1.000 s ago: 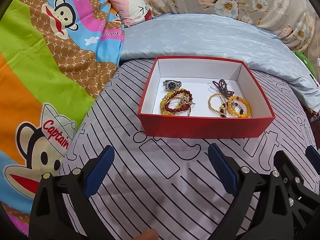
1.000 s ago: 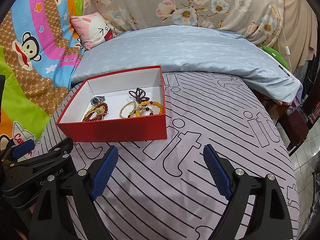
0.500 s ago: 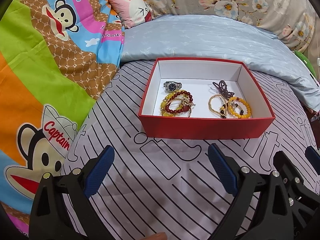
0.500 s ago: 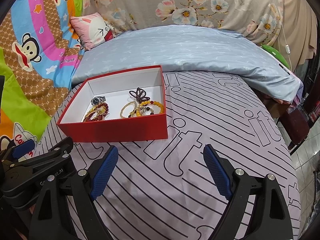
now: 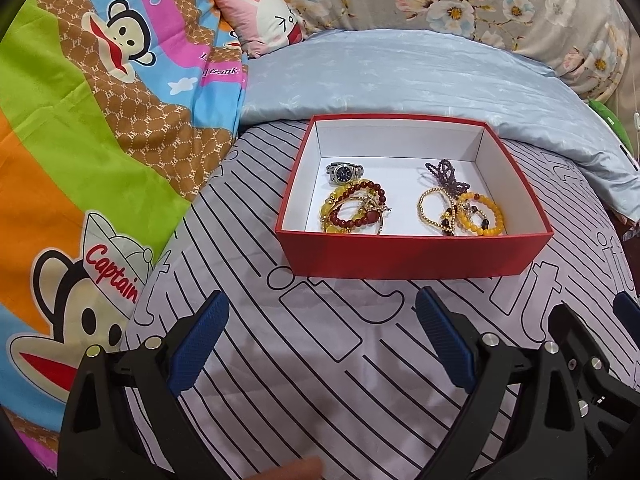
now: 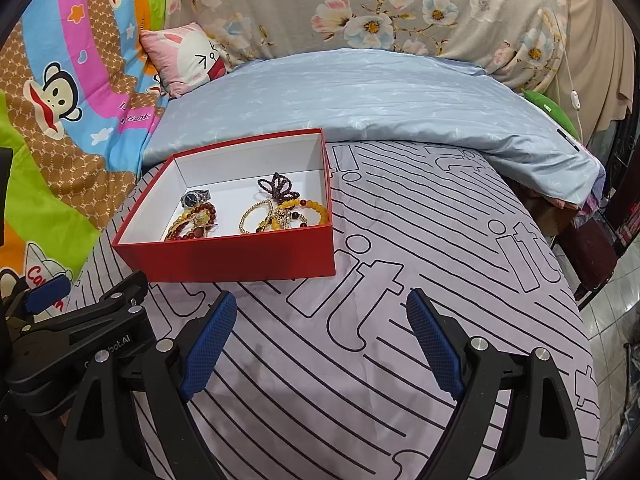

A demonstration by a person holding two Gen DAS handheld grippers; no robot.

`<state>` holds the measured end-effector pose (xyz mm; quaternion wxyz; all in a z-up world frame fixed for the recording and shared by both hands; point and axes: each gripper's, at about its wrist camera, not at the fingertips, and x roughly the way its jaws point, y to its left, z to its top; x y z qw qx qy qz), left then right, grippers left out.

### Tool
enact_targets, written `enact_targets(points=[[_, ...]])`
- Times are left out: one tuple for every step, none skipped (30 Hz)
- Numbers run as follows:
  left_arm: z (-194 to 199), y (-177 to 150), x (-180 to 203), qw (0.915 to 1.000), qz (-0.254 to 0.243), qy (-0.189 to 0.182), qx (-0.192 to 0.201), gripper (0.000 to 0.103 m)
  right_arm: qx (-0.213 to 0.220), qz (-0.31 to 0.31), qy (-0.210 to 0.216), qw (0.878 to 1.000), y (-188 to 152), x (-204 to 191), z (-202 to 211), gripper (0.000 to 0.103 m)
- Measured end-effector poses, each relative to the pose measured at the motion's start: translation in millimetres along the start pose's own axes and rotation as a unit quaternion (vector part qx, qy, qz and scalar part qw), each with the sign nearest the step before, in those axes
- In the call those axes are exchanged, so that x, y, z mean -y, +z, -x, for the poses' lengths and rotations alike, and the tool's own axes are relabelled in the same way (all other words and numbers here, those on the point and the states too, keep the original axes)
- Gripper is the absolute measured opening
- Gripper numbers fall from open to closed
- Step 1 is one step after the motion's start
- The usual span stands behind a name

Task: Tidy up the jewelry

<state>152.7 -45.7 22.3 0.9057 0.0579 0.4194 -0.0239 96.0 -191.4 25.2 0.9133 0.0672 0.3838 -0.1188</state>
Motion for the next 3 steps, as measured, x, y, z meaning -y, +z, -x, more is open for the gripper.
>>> enact_targets(points=[[-0.2, 0.1, 0.0, 1.0, -0.001, 0.0, 0.0, 0.091, 0.001, 0.001, 0.0, 1.0, 0.0, 0.3, -0.2, 0.085], [-0.2, -0.3, 0.3, 1.0, -0.001, -0.001, 0.0, 0.091, 0.001, 0.002, -0.001, 1.0, 0.2, 1.7, -0.7, 0.085], [-0.4, -0.7, 0.8, 1.0, 0.0, 0.0, -0.002, 0.091, 0.001, 0.003, -0.002, 1.0, 0.3, 1.0, -1.0, 0.085]])
